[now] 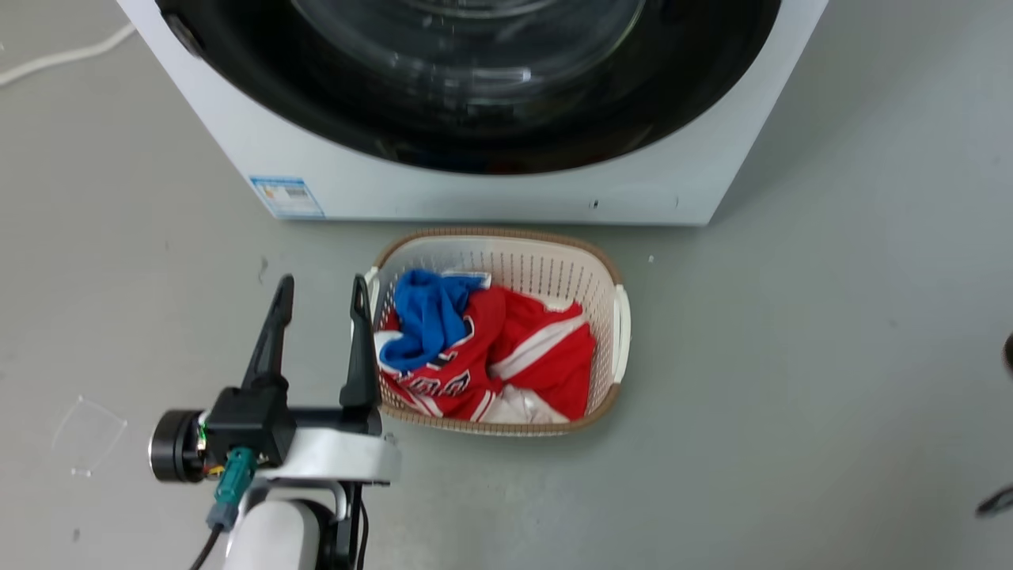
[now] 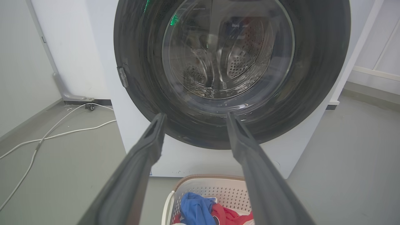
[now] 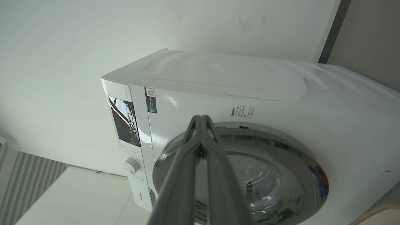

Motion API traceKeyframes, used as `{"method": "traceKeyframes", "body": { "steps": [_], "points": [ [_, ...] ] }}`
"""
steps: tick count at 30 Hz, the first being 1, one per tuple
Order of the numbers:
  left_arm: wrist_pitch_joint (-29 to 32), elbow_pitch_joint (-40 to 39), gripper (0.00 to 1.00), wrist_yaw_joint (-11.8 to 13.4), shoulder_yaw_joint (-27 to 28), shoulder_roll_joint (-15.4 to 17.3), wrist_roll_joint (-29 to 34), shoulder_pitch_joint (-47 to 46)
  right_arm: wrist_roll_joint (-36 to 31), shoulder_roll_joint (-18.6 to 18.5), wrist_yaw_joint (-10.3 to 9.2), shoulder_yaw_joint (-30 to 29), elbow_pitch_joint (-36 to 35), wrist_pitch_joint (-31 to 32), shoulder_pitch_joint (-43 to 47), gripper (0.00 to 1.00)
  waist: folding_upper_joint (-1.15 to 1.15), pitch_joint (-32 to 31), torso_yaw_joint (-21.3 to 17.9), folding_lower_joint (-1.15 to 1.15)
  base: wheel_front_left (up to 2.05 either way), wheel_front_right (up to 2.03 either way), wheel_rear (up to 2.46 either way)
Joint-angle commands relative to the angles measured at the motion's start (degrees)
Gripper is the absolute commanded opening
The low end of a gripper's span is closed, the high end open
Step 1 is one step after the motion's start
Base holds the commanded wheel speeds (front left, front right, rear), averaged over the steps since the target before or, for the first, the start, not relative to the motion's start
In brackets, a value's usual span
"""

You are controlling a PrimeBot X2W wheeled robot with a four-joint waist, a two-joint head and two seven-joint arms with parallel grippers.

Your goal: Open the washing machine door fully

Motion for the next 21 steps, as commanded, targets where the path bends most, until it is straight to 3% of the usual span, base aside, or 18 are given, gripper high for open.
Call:
{"method": "traceKeyframes", "body": {
  "steps": [1,12,21],
  "points": [
    [-0.16,-0.35,1.0,-0.12,0.16,-0.01,0.21,-1.31,0.86,-0.88,0.02,-0.39,0.94,0.98,-2.83,0.0,0.0,3.36,0.43,-0.01,0.0,0.0,0.0],
    [-0.16,-1.65,1.0,0.02,0.24,-0.01,0.2,-6.81,0.14,-8.58,0.02,0.94,11.44,7.69,-23.2,0.0,0.0,12.47,1.1,-0.01,0.0,0.0,0.0],
    [-0.16,-2.48,1.0,0.1,0.68,-0.02,0.77,-9.12,-2.84,-12.23,0.02,8.05,18.37,13.81,-36.12,0.0,0.0,16.59,1.8,-0.01,0.0,0.0,0.0]
  ]
}}
